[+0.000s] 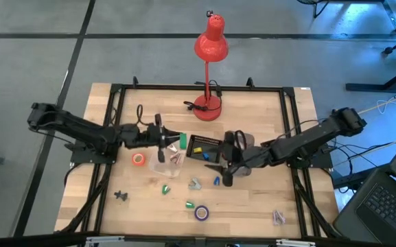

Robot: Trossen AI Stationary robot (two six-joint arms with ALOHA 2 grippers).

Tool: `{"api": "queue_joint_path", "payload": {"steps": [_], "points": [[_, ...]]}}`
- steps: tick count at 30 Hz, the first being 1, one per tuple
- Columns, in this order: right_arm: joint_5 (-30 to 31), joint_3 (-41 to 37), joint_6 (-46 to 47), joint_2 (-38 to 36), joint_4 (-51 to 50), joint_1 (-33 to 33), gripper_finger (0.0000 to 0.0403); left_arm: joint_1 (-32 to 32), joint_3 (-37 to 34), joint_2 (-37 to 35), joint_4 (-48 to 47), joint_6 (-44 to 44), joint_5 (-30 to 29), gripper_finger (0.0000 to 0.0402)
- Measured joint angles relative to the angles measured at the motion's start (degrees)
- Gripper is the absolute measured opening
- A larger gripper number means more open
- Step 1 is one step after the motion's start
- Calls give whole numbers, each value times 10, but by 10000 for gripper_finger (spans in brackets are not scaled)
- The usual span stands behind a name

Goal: Pick and place Stapler, Stapler remover, tape
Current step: Put the green tape into the black bin

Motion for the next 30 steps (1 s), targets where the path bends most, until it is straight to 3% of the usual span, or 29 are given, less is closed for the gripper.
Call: {"api": "queue_joint_path", "payload": {"steps": [5,13,19,30], "points": [[-38,0,-31,14,69,-12,268,-17,7,33,109,36,-9,26],[-44,0,-38,28,86,-23,268,-8,40,110,108,39,-6,26],[-46,0,-44,29,88,-23,268,3,77,156,108,38,39,26],[-48,0,-47,29,92,-22,268,3,93,175,113,33,79,26]]}}
